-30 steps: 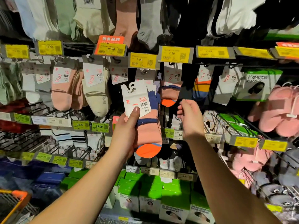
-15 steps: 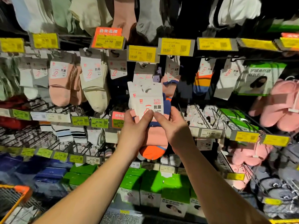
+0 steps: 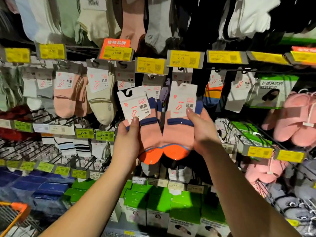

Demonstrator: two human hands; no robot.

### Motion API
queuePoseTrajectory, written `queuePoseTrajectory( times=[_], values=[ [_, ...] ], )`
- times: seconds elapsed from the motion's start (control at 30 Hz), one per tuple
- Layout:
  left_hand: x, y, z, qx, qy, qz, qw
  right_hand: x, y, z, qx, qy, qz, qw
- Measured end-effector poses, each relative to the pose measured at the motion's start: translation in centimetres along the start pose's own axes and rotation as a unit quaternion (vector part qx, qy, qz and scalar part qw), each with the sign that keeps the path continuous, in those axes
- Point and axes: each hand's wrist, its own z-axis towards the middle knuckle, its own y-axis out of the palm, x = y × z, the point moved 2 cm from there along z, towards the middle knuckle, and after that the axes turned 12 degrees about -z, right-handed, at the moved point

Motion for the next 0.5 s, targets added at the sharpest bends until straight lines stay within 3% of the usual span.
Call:
queuePoseTrajectory(
  times=[0.23,0.5],
  values=[
    [0.3,0.0,0.2,0.009,-0.006,-0.055,0.998,-2.1,-0.9,4.8,0.018,-0.062,-0.143,0.988],
    [1.4,1.0,-0.3,-0.016,-0.013,-0.094,0.995,-3.7,-0.2,8.7,0.008,-0.073,-0.122,0.99]
  ],
)
